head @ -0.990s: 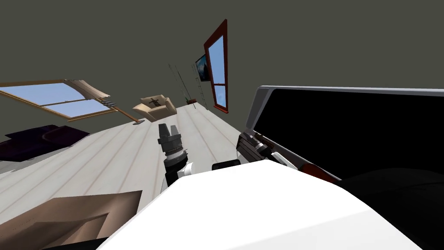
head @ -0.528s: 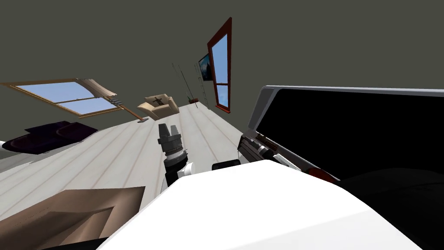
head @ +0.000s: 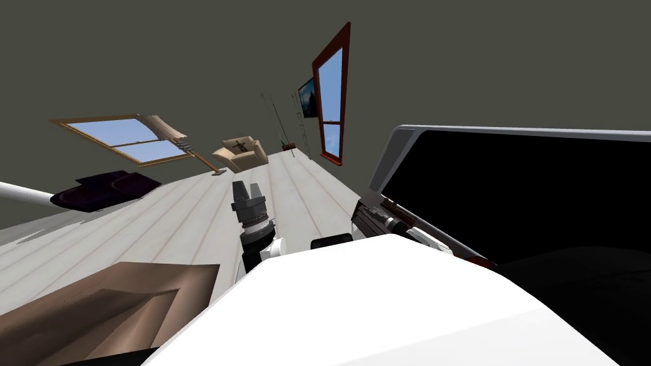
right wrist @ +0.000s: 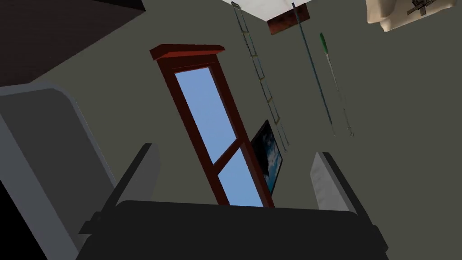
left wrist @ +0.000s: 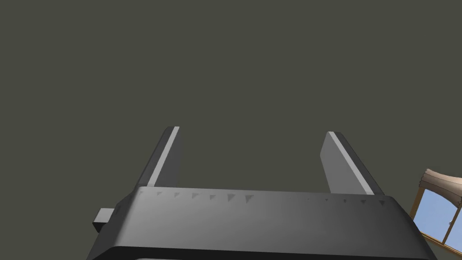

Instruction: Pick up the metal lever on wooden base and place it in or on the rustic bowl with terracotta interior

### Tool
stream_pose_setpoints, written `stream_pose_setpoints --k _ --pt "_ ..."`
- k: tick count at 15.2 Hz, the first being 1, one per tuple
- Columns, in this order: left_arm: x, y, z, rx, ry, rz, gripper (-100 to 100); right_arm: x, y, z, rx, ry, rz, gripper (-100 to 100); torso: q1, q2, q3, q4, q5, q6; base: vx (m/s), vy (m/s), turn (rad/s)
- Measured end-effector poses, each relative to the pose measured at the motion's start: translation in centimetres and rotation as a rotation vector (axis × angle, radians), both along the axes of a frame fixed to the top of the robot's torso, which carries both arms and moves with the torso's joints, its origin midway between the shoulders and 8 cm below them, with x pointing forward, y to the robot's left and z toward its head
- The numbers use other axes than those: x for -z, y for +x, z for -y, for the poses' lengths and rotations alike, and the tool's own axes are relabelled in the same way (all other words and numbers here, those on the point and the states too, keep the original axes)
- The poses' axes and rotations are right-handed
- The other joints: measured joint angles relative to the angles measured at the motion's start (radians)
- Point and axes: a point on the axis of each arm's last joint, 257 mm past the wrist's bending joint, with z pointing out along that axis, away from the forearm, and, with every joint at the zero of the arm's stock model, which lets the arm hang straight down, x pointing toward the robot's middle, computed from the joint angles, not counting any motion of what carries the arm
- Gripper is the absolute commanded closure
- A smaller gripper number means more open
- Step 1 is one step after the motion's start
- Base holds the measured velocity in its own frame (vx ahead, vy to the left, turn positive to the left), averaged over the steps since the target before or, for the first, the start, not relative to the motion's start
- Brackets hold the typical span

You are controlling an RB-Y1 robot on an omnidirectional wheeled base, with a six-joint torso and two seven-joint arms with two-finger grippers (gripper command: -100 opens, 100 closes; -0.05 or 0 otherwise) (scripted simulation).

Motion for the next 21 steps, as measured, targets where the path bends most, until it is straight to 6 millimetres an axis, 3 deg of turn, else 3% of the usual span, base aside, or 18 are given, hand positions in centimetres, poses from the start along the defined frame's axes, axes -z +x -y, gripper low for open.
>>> stream_pose_setpoints --k 6,10,15,21 --pt "0.0 0.0 0.0 0.000 0.000 0.000 0 5.8 -4.4 7.2 -0.026 -0.261 -0.166 -100 0.001 0.000 0.000 0.000 0.000 0.000 0.029 0.031 0.091" --pt "0.0 0.0 0.0 0.000 0.000 0.000 0 7.5 -6.8 12.1 -0.035 -0.396 -0.254 -100 0.000 0.000 0.000 0.000 0.000 0.000 0.023 0.023 0.094" --pt "0.0 0.0 0.0 0.000 0.000 0.000 0 8.6 -10.4 18.9 -0.050 -0.577 -0.371 -100 0.001 0.000 0.000 0.000 0.000 0.000 0.025 0.025 0.084" --pt "0.0 0.0 0.0 0.000 0.000 0.000 0 8.7 -13.5 24.5 -0.065 -0.724 -0.466 -100 0.000 0.001 0.000 0.000 0.000 0.001 0.019 0.017 0.069"
